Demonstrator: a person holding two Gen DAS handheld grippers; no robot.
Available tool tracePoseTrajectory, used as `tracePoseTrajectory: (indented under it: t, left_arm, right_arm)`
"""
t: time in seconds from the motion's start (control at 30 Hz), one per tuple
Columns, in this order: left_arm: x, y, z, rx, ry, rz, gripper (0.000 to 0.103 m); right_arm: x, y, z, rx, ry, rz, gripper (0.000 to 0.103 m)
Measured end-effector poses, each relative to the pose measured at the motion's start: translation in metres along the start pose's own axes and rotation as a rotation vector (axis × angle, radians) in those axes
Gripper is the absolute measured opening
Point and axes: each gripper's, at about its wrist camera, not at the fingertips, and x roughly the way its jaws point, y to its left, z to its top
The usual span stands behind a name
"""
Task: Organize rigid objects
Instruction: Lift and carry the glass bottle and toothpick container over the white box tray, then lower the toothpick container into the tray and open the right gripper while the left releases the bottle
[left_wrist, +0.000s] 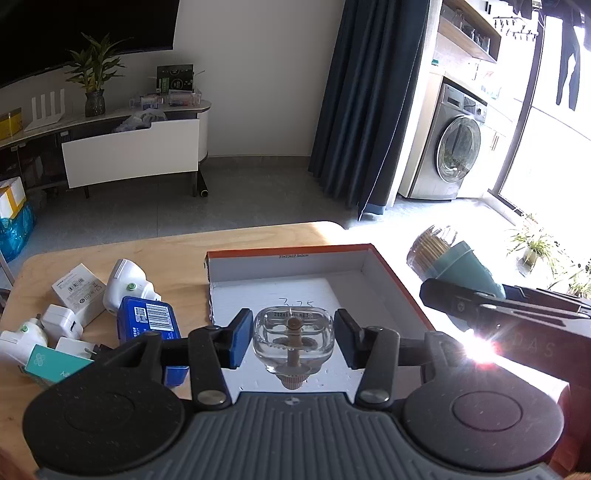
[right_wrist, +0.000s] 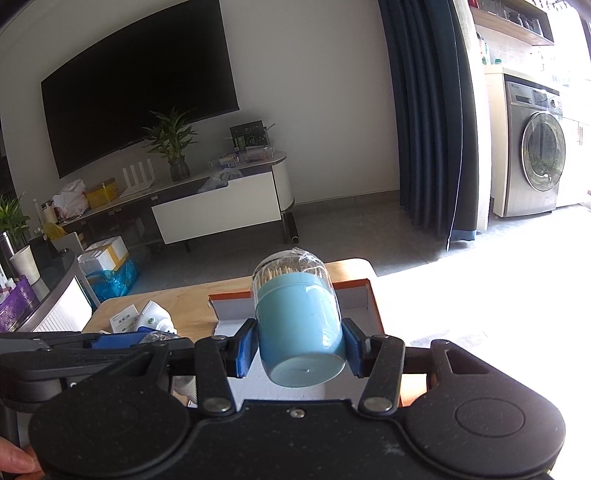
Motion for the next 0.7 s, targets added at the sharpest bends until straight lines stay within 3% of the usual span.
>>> tracePoseTrajectory:
  t: [0.7]
  left_arm:
    - [0.018, 0.001, 0.006, -0.006, 0.028, -0.001, 0.049]
  right_arm:
    - [0.033, 0.004, 0.012, -0.029, 0.029, -0.01, 0.059]
